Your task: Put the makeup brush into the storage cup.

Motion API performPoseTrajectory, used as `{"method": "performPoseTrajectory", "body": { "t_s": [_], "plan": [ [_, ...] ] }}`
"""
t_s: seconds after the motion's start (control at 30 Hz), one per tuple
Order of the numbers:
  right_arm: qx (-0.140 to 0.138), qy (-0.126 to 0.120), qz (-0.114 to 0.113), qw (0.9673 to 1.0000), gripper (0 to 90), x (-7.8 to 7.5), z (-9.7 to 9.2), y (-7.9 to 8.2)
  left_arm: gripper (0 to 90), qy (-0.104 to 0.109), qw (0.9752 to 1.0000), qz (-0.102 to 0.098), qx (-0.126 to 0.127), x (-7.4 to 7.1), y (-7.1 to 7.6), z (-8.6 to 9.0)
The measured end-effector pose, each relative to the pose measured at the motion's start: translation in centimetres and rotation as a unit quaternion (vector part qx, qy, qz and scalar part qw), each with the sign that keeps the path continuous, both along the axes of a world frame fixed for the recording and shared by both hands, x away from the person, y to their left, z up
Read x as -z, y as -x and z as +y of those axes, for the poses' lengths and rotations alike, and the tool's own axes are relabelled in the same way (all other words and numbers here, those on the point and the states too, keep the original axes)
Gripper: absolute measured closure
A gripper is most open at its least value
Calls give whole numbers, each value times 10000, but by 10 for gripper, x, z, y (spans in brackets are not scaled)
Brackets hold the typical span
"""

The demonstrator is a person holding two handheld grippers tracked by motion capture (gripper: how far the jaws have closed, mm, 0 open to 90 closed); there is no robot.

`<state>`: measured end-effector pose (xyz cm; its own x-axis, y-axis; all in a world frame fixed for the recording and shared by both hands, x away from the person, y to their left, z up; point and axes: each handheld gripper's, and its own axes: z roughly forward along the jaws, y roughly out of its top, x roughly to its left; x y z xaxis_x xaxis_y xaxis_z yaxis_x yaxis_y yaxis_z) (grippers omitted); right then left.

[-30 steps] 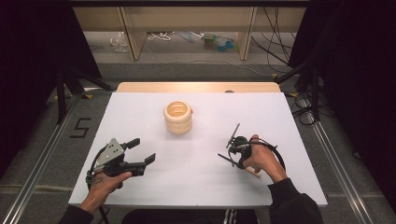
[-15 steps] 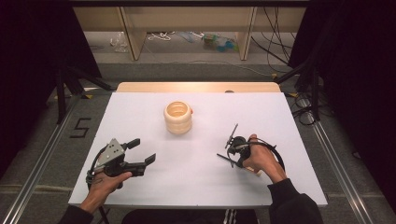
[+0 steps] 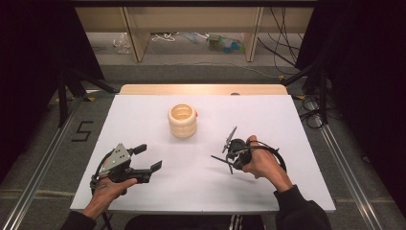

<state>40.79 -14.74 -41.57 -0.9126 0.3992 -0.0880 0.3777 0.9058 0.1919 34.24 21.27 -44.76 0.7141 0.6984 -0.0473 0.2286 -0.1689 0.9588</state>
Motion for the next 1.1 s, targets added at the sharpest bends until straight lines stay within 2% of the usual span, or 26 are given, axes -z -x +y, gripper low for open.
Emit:
{"method": "performPoseTrajectory", "body": {
  "t_s": [0.13,0.23,0.3,0.33,0.37,0.4,0.5,0.53,0.6,0.63,0.67,0.73,0.83,0.87,0.9,0.97,1.0,1.03,1.1],
  "plan": [
    [-220,-55,-125,9997,831,-6,8,6,161,-42,9999,40,106,0,1,-3],
    [-370,21,-242,9990,831,-9,13,10,161,-63,9997,110,186,0,2,-5],
    [-644,5,-364,9973,831,-11,17,11,160,-59,9996,165,238,1,3,-7],
    [-644,33,-358,9973,831,-12,21,14,160,-40,9994,178,284,1,2,-8],
    [-669,28,-365,9971,831,-12,23,16,160,-116,9994,194,279,1,3,-9],
    [-807,36,-401,9959,831,-12,26,17,160,-114,9992,211,316,1,3,-10],
    [-931,79,-392,9949,831,-12,33,21,160,-186,9985,303,422,2,4,-18],
    [-1063,87,-429,9934,831,-11,35,21,160,-204,9981,346,468,3,4,-20],
    [-1088,105,-433,9931,831,-12,40,25,161,-276,9968,449,603,3,5,-26],
    [-1231,83,-450,9913,831,-11,41,25,163,-276,9968,449,603,3,5,-26],
    [-1176,93,-444,9920,831,-11,43,27,166,-230,9957,564,702,3,6,-29],
    [-1347,73,-471,9897,831,-11,47,29,169,-271,9945,563,846,3,6,-31],
    [-1628,62,-506,9853,831,-11,51,32,176,-240,9925,772,915,4,9,-35],
    [-1582,53,-520,9860,831,-11,52,34,179,-256,9915,804,992,4,8,-36],
    [-1658,40,-549,9846,831,-12,53,35,185,-298,9913,821,985,4,9,-37],
    [-1694,67,-573,9839,831,-13,55,37,186,-319,9902,860,1051,5,10,-40],
    [-1637,98,-539,9850,831,-13,56,39,187,-322,9897,892,1071,5,10,-41],
    [-1784,67,-574,9823,831,-12,57,38,188,-319,9891,902,1121,5,10,-42],
    [-1702,121,-556,9838,831,-13,60,42,191,-336,9888,923,1120,5,10,-43]
  ]
}}
